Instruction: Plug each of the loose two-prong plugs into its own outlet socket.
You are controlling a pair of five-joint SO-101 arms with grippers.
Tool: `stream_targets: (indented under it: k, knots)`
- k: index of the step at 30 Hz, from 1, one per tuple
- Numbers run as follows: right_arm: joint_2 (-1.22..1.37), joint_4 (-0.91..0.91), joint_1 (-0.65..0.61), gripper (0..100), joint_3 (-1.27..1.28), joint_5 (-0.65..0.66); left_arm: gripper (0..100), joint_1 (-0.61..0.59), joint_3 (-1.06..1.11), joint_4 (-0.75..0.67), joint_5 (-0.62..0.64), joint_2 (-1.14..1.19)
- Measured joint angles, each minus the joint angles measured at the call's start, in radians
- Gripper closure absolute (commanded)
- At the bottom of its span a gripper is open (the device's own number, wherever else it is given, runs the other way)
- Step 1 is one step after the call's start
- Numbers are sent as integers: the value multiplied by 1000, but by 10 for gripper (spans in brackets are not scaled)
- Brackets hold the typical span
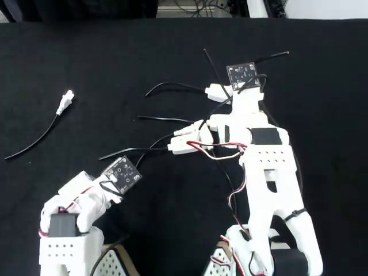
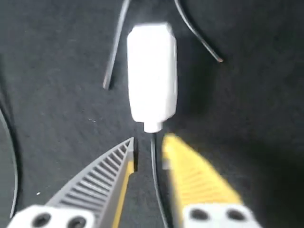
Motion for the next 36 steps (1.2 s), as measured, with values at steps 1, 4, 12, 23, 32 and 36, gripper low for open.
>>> stream_targets:
  k: [1, 4, 12, 23, 32, 36]
  knots:
    - [0, 0, 0, 956, 0, 0, 661, 0, 2, 8, 11, -25]
    - [0, 0, 0, 956, 0, 0, 619, -12, 6, 26, 25, -84]
    - [0, 0, 0, 956, 0, 0, 716, -14, -6, 54, 58, -160]
    - [0, 0, 0, 956, 0, 0, 747, -15, 87, -242, 365, -175]
    - [0, 0, 0, 956, 0, 0, 745, -132, 112, -305, 374, -172]
    - [0, 0, 0, 956, 0, 0, 746, -196, 107, -305, 371, -172]
